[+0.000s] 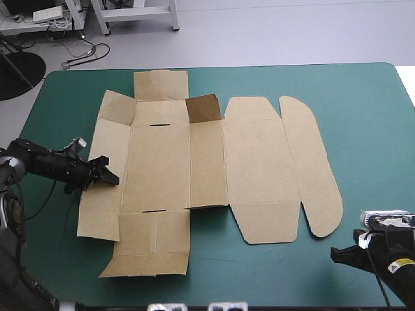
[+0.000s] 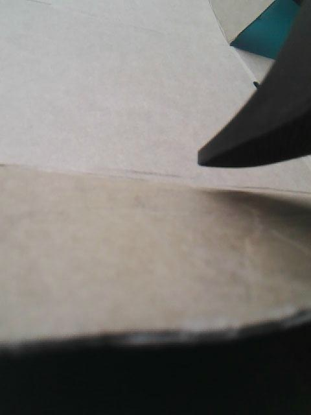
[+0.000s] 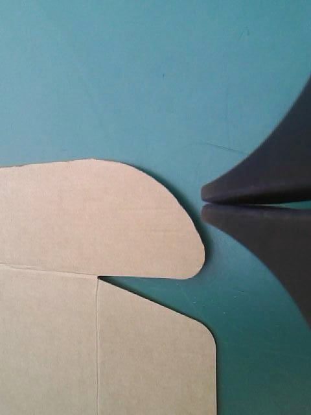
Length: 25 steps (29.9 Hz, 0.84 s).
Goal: Fold the box
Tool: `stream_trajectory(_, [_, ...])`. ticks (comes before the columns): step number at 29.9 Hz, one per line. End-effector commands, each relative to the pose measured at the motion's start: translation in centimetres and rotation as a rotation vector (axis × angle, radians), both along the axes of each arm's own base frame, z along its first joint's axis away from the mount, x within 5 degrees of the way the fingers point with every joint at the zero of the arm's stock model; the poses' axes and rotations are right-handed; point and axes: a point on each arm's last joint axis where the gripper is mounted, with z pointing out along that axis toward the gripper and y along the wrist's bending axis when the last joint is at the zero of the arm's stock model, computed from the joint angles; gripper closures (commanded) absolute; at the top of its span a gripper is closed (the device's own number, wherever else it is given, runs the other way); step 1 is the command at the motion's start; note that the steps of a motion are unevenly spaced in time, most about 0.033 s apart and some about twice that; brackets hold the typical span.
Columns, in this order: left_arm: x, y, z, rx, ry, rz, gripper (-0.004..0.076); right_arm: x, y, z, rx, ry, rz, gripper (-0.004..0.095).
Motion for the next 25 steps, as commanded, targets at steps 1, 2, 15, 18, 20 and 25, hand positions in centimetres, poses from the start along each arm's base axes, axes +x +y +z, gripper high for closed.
stream_trajectory(1, [-0.6,-1.3,0.6,-0.070,0.038,-0.061,0.0606,0.4,0.0,1.2,0.005,-0.073,-0.007,0.0923])
stream_trajectory(2, [-0.5,-1.3,0.7,-0.067,0.030,-0.056,0.0678,0.4,0.0,1.2,0.007,-0.073,-0.007,0.0923])
stream_trajectory(15, [0.5,-4.6,12.9,0.451,-0.347,-0.418,0.0734,0.4,0.0,1.2,0.009,-0.070,-0.008,0.0923])
stream_trajectory(18, [0.4,-6.8,16.6,0.576,-0.489,-0.506,0.0734,0.4,0.0,1.2,0.009,-0.070,-0.008,0.0923])
stream_trajectory(20, [0.3,-8.3,18.4,0.629,-0.571,-0.550,0.0734,0.4,0.0,1.2,0.009,-0.070,-0.008,0.0923])
stream_trajectory(25, [0.2,-11.9,21.7,0.766,-0.750,-0.691,0.0734,0.4,0.0,1.2,0.009,-0.070,-0.008,0.0923])
